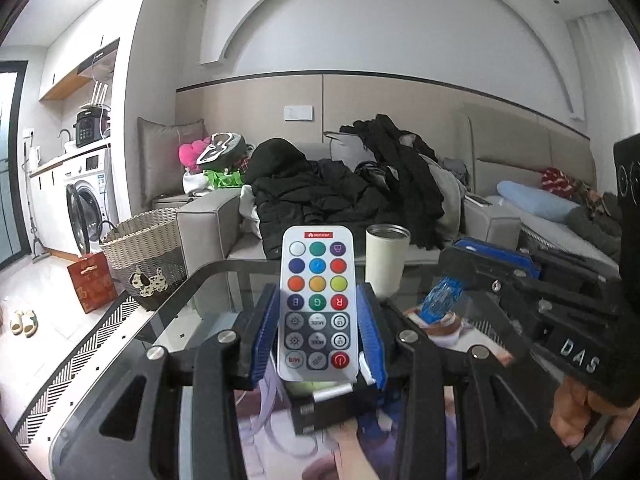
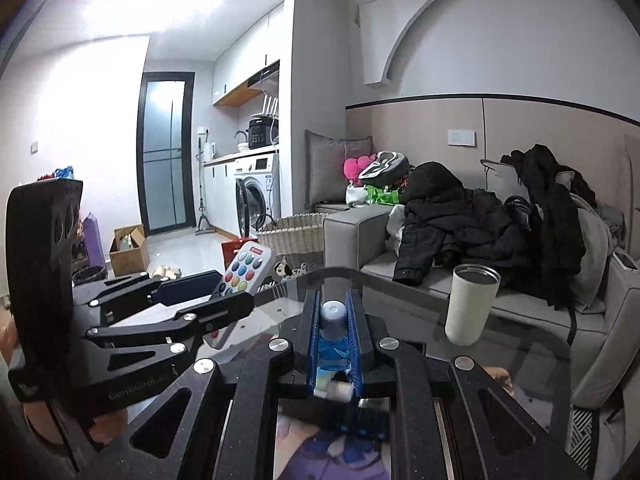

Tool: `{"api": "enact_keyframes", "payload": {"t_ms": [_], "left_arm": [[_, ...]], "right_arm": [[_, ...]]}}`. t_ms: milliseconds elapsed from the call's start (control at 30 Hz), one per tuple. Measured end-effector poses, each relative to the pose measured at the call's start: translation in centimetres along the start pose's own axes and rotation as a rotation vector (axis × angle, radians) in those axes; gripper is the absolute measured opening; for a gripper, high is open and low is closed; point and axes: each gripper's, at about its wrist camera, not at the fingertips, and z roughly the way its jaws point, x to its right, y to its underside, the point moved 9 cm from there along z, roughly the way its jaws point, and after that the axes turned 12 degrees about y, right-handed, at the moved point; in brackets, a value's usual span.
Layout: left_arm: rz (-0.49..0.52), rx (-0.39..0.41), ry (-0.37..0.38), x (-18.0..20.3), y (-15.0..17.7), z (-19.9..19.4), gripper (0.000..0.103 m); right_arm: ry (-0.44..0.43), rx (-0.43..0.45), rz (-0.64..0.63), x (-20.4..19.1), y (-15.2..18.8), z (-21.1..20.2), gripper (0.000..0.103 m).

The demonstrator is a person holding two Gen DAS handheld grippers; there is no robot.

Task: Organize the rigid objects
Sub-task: 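Lift the remote with the left gripper while the right carries the blue bottle over the box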

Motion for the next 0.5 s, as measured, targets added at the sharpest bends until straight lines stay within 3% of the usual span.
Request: {"api": "enact_keyframes", "payload": {"t_ms": [200,500], "left_arm": [[-0.064,-0.007,-0.007,-1.5,-0.5,2.9,0.038],[-0.088,-0.051,-0.012,-2.1,0.4,4.5,0.038]], "right_arm": [[0.0,0.007,0.027,-0.2,-1.8,3.7,0.012],[0.011,-0.051,0.059,0.5,-1.0,6.5,0.012]]}}
